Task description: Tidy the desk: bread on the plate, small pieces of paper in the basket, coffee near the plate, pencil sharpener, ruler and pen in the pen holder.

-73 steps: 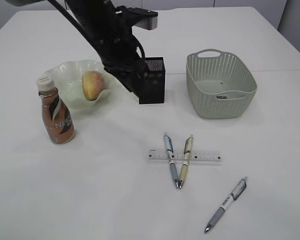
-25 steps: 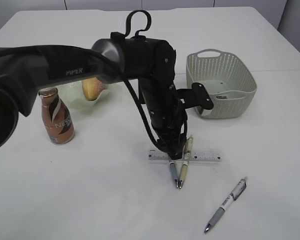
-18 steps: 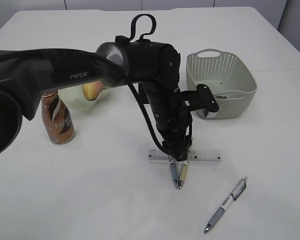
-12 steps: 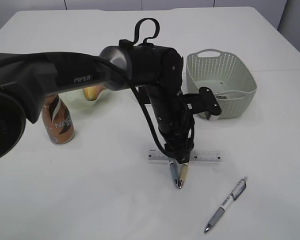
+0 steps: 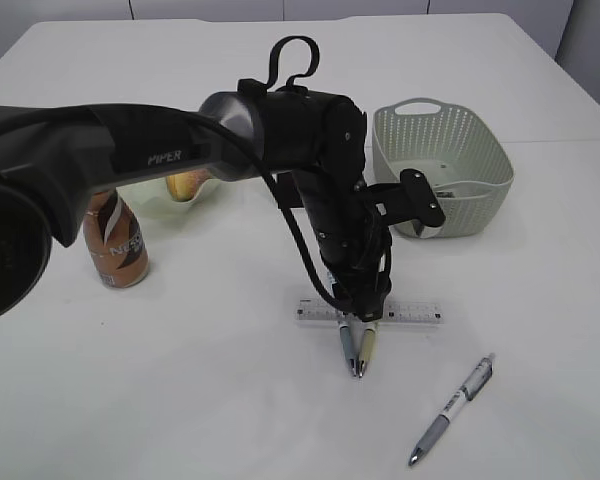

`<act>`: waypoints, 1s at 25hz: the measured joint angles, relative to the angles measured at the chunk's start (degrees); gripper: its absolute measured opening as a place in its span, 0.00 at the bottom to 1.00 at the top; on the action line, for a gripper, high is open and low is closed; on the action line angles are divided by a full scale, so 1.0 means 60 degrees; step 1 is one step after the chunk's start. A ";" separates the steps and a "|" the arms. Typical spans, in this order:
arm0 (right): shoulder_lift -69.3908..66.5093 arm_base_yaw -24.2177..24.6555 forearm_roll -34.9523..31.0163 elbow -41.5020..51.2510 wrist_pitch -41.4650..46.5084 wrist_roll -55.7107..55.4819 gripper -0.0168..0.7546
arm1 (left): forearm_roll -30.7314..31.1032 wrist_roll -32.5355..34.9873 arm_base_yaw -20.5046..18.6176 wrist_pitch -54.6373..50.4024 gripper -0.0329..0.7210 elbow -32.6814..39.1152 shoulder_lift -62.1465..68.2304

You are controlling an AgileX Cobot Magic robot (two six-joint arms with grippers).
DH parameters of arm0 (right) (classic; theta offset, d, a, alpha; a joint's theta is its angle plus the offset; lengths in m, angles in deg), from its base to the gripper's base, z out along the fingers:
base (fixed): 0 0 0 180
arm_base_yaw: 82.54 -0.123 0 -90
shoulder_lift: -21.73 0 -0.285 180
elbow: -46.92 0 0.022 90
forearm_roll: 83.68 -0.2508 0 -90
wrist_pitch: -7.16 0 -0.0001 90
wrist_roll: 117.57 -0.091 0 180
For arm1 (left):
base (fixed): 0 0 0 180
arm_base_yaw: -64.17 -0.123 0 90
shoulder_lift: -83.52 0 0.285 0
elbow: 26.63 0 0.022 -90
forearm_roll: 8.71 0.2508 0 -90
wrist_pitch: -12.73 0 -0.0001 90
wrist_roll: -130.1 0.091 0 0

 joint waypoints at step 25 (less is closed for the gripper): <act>0.0000 0.0000 0.0000 0.0000 0.0000 0.0000 0.63 | 0.0449 0.0002 0.0000 0.0000 0.58 0.0000 0.0334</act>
